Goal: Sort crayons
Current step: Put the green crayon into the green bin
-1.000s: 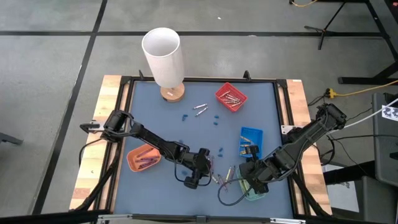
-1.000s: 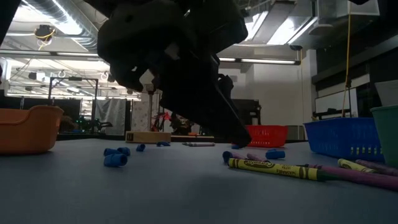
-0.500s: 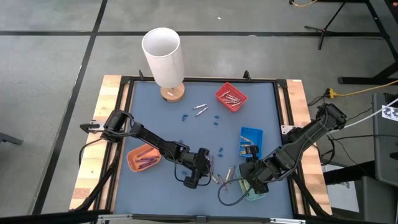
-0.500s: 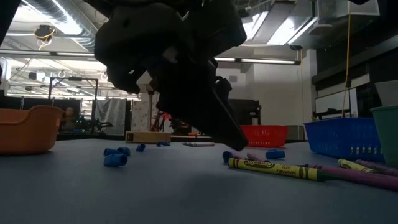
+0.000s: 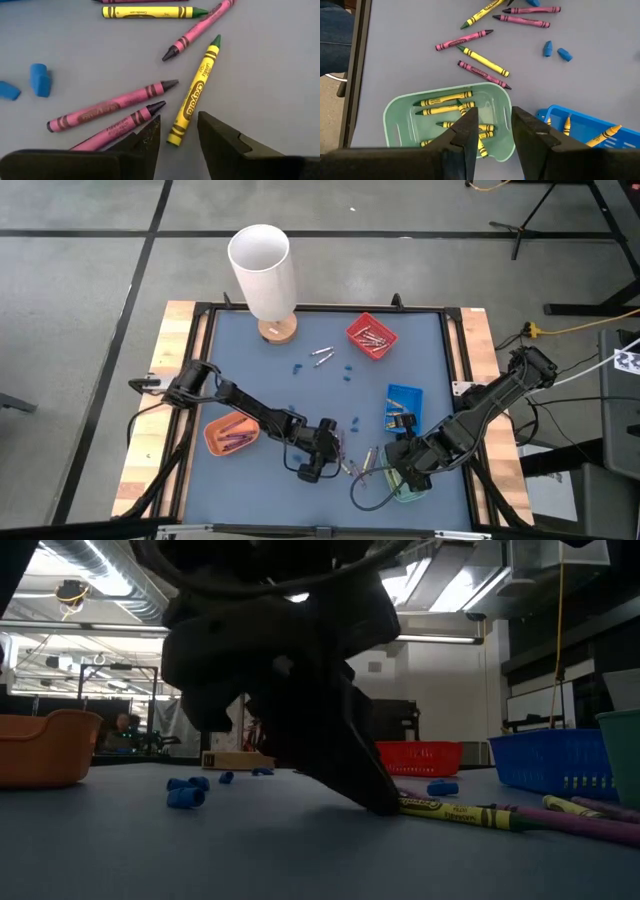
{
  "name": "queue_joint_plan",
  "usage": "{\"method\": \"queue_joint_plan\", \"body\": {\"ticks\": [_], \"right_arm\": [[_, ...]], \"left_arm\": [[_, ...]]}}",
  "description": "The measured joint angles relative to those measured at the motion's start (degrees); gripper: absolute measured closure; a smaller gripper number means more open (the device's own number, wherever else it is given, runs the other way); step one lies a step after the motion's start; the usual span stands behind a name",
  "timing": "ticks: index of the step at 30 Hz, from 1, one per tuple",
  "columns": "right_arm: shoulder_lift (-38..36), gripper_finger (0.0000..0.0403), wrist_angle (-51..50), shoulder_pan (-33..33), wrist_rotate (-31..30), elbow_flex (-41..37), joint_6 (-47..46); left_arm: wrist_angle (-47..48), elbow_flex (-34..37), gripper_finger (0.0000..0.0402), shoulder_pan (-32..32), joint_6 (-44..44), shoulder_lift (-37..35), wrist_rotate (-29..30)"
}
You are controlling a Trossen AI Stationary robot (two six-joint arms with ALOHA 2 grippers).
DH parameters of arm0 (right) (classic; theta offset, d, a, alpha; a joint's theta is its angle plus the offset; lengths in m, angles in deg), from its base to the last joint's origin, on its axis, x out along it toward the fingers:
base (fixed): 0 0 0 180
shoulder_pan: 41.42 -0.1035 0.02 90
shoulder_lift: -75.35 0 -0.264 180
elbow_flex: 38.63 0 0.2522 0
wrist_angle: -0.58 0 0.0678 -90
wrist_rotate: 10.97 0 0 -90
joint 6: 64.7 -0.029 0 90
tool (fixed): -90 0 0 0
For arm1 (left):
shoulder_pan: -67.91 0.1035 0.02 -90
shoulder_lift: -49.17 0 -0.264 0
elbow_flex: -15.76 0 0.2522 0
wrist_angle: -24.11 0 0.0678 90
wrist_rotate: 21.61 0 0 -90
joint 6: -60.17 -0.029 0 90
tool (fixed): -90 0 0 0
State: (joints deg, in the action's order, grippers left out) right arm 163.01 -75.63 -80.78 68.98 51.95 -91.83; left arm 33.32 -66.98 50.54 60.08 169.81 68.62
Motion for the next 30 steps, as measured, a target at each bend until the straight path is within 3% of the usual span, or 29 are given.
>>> {"method": "queue_joint_plan", "body": {"ticks": [15, 30], "right_arm": [[0.0, 0.0287, 1.3, 0.0, 0.0, 0.0, 0.4], [0.0, 0.0287, 2.8, 0.0, 0.0, 0.0, 0.4]], "left_arm": [[-1.1, -0.1, 0.0285, -0.3, 1.4, 1.2, 0.2], [-0.5, -2.7, 0.0389, -0.3, 1.4, 1.6, 0.3]]}}
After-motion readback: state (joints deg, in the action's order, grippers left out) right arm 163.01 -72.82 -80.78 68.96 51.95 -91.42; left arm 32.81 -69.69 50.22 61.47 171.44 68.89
